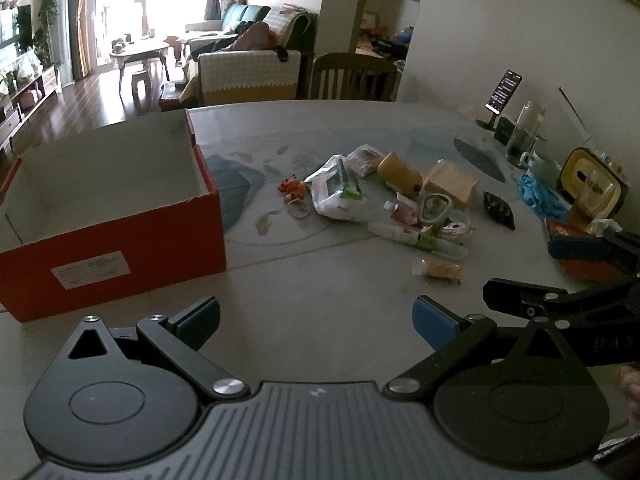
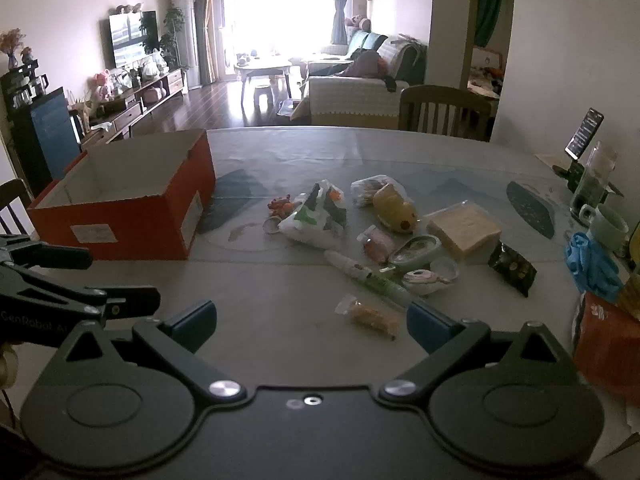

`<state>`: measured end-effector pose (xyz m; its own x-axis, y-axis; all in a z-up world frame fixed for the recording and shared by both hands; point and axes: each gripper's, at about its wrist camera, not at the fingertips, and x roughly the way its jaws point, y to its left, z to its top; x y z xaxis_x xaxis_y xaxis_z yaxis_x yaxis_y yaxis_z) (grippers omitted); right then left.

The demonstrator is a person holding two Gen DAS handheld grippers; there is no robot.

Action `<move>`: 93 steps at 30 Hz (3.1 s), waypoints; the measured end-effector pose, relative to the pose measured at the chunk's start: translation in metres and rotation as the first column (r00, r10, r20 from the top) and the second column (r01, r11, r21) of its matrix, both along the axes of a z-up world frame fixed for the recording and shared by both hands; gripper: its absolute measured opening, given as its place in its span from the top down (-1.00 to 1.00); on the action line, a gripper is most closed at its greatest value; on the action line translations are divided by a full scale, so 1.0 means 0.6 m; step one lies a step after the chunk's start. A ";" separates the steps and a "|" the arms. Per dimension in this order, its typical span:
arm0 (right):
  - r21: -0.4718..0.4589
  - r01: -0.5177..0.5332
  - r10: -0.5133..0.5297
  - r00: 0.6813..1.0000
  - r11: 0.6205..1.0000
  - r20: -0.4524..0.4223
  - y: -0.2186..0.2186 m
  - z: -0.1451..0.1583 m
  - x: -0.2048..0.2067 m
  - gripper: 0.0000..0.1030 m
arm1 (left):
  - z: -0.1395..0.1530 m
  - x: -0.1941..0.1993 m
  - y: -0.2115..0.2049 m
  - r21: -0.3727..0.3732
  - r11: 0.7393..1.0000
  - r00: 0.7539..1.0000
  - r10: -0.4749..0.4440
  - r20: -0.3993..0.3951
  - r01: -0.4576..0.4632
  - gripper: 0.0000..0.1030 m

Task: Organize objects
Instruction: 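Move both tools toward the items on the table, then grasp the wrapped snack stick with the left tool while the right tool grasps the black packet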

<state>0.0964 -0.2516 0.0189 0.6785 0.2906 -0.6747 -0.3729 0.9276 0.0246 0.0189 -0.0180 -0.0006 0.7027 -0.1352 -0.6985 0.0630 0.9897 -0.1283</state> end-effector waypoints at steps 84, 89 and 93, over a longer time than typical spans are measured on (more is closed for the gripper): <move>-0.103 -0.057 0.046 0.992 0.993 -0.114 -0.298 -0.205 0.393 -0.08 | -0.179 0.229 -0.303 0.125 0.990 0.984 -0.047 -0.172 0.069 -0.22; -0.105 -0.034 0.021 0.991 0.994 -0.129 -0.299 -0.197 0.375 0.28 | -0.176 0.226 -0.297 0.102 0.992 0.983 -0.051 -0.174 0.069 -0.10; -0.086 -0.009 -0.003 0.991 0.996 -0.136 -0.300 -0.179 0.353 0.38 | -0.166 0.217 -0.288 0.087 0.995 0.987 -0.044 -0.157 0.058 -0.09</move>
<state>0.3082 -0.4316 -0.0883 0.5781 0.2291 -0.7832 -0.3740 0.9274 -0.0048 0.1492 -0.1907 -0.1005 0.5794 -0.0991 -0.8090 0.1001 0.9937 -0.0501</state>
